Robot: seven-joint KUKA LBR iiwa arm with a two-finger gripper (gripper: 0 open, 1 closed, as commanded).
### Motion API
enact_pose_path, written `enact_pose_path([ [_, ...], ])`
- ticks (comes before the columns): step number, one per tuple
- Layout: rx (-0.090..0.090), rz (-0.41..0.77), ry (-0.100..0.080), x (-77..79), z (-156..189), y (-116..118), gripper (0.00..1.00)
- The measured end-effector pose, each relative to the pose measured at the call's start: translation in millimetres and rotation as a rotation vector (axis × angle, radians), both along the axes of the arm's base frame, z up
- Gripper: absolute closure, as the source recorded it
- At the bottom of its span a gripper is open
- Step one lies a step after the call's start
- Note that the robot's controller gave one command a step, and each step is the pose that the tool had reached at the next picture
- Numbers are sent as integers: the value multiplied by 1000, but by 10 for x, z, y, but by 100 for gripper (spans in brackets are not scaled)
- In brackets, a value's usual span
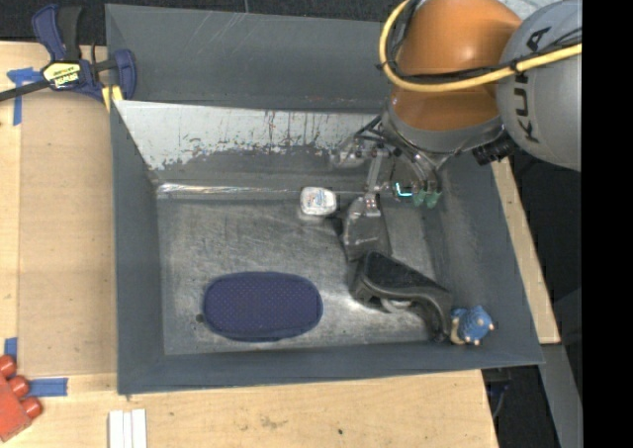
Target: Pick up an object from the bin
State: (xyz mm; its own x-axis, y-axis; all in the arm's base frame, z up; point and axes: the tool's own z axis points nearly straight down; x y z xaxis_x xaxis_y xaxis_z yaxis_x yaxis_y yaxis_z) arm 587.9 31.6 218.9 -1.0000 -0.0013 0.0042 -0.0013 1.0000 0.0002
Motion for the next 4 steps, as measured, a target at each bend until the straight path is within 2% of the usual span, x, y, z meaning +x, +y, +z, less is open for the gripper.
enact_pose_path([
  [1,-1,110,0,199,-1123,-271,0],
  [2,1,344,-24,451,-1328,-445,0],
  [3,-1,435,-21,417,-1234,-488,0],
  [4,-1,433,-16,403,-1249,-496,100],
])
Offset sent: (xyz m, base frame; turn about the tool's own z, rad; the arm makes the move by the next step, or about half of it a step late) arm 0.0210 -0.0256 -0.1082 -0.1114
